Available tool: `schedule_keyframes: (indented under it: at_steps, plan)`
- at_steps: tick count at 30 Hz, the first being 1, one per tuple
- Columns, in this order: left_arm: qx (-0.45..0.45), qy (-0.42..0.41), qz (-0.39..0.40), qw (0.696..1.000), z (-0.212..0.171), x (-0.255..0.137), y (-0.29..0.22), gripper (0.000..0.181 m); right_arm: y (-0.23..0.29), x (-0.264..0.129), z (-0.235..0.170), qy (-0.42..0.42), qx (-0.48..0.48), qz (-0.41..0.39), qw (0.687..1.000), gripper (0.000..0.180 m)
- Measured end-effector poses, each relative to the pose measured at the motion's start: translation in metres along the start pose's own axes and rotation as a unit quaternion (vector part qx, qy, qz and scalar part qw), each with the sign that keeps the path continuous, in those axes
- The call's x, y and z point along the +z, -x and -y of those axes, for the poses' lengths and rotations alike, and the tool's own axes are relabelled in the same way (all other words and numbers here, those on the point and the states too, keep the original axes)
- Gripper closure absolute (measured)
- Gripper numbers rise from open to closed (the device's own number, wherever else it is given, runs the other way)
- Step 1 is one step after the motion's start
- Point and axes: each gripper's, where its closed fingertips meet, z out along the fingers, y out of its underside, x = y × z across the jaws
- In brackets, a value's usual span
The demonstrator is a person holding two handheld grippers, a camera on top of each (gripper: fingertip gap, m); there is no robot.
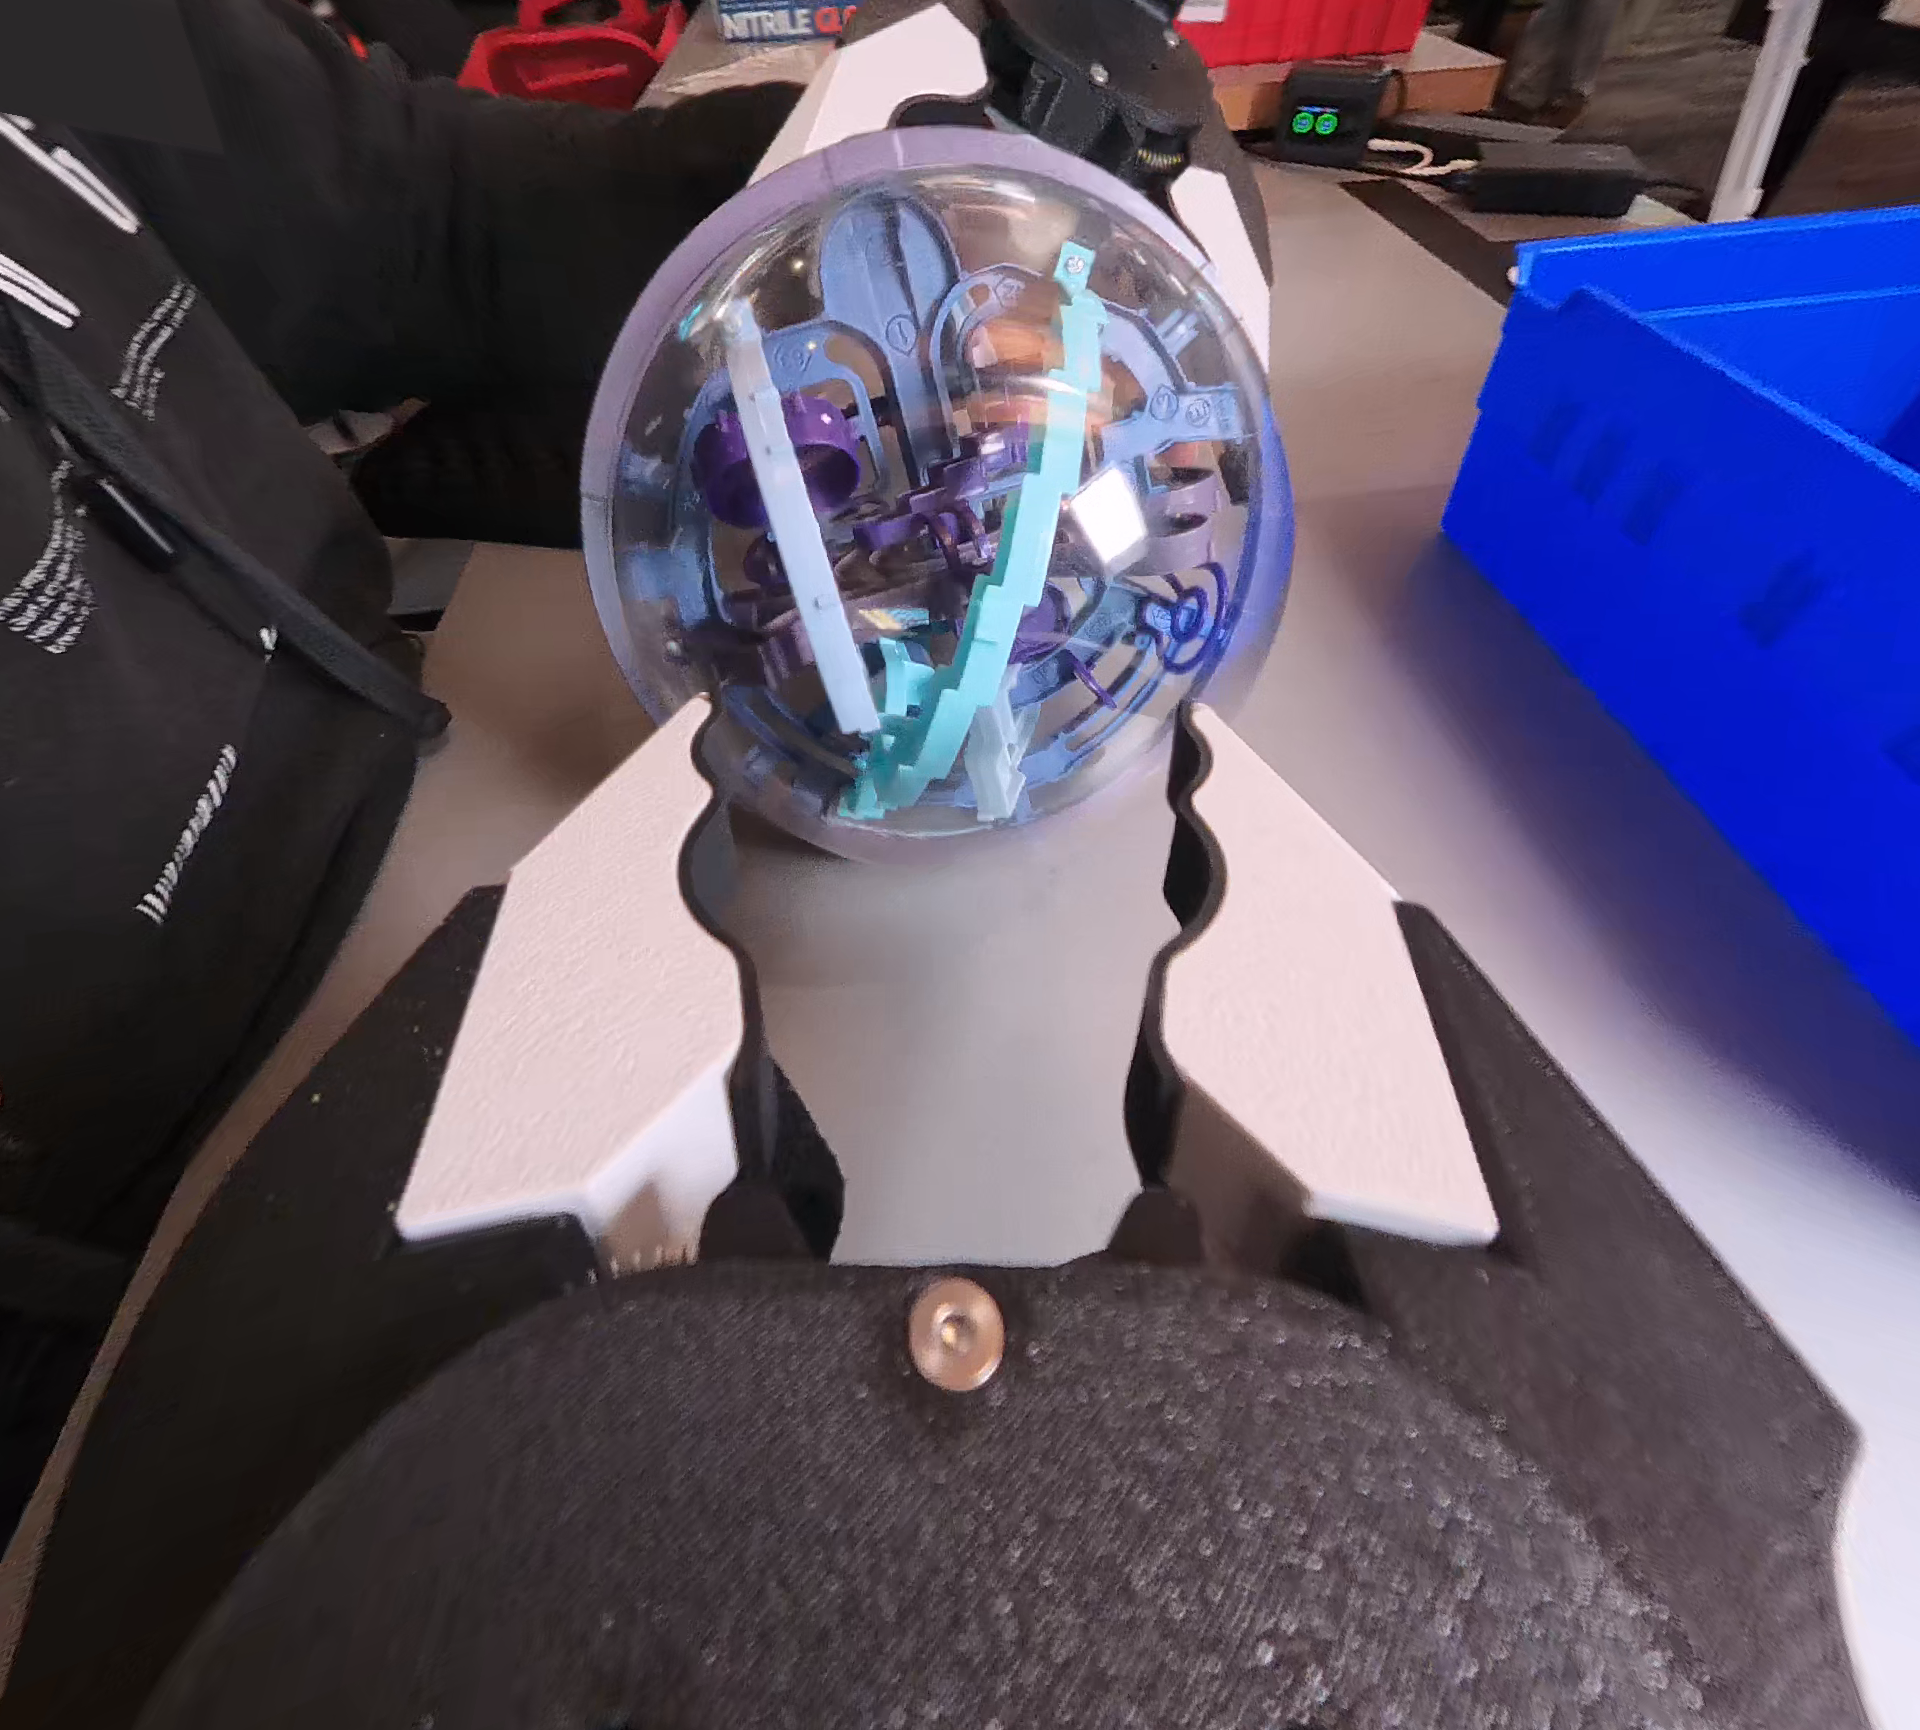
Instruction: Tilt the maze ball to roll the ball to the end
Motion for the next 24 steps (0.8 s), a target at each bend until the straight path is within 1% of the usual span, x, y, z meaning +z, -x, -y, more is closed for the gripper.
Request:
schedule_keyframes:
  at_steps: [4,6,8,10,13,17,24]
  plan:
    - [-0.011,-0.022,-0.064,0.998,0.013,0.0,0.009,0.049,-0.002,-0.006,-0.003,-0.003,0.001,-0.032,0.999,0.11]
    - [-0.018,-0.022,-0.092,0.995,0.018,0.001,0.012,0.05,-0.002,-0.007,-0.006,-0.003,0.003,-0.044,0.999,0.111]
    - [-0.024,-0.017,-0.109,0.994,0.023,0.004,0.015,0.05,-0.004,-0.009,-0.009,0.0,-0.001,-0.06,0.998,0.117]
    - [-0.02,-0.014,-0.116,0.993,0.029,0.007,0.016,0.051,-0.004,-0.01,-0.013,0.004,-0.002,-0.068,0.998,0.119]
    - [-0.001,0.012,-0.125,0.992,0.035,0.012,0.013,0.051,-0.003,-0.009,-0.017,0.009,-0.009,-0.08,0.997,0.118]
    - [0.017,0.051,-0.139,0.989,0.036,0.018,0.01,0.051,-0.004,-0.007,-0.016,0.016,-0.051,-0.102,0.993,0.109]
    - [0.007,0.057,-0.166,0.984,0.039,0.02,0.013,0.052,-0.006,-0.005,-0.015,0.006,-0.058,-0.116,0.991,0.101]
